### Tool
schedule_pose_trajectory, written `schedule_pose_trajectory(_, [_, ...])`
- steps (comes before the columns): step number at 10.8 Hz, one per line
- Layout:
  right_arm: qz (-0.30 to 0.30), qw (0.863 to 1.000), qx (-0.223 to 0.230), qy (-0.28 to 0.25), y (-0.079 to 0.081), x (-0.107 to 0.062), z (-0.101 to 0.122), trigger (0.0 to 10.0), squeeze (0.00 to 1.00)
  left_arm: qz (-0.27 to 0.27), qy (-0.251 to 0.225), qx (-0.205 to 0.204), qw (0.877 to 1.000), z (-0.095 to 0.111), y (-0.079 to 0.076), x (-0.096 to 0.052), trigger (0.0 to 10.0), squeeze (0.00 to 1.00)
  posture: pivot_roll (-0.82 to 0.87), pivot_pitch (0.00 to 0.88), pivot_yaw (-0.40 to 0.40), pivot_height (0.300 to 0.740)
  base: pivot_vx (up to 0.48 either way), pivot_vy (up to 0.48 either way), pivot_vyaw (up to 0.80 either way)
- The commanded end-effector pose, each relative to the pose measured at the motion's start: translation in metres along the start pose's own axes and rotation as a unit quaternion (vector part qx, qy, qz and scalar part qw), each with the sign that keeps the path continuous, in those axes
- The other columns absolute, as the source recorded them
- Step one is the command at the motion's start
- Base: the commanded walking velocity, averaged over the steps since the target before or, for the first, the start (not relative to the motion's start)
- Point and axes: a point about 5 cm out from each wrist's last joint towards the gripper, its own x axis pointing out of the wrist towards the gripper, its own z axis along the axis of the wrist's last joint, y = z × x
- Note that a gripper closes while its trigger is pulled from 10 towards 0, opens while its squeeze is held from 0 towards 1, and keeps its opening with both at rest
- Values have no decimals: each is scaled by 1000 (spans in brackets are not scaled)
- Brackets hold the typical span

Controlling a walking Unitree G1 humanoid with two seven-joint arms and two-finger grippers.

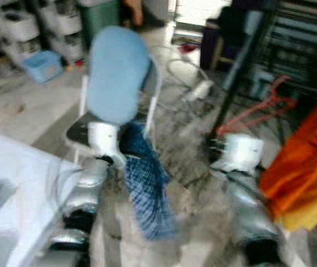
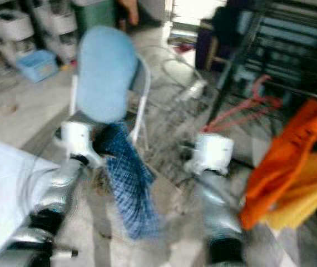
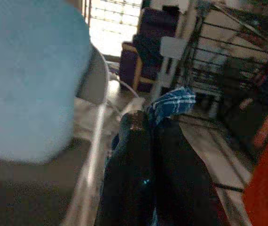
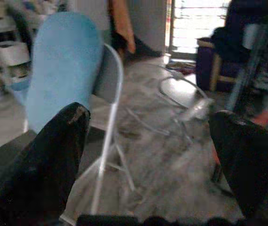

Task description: Hang hanger

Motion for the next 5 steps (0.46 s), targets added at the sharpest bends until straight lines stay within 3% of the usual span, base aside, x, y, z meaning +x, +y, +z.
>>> schedule_pose_trajectory(1, [-23,1000,-10,0,-15,-2,0,10000,0,-24,-17,3,1000,8,-14,11,10000,0,-63,22,-17,740,461,0,0])
schedule_pose_trajectory(3, [-27,1000,-9,1,-18,-1,0,10000,0,-26,-19,4,999,8,-16,13,10000,0,-64,20,-16,740,467,0,0])
schedule_pose_trajectory(5, [-29,1000,-8,-1,-17,1,1,10000,0,-31,-16,2,999,6,-19,13,10000,0,-65,20,-17,740,469,0,-800])
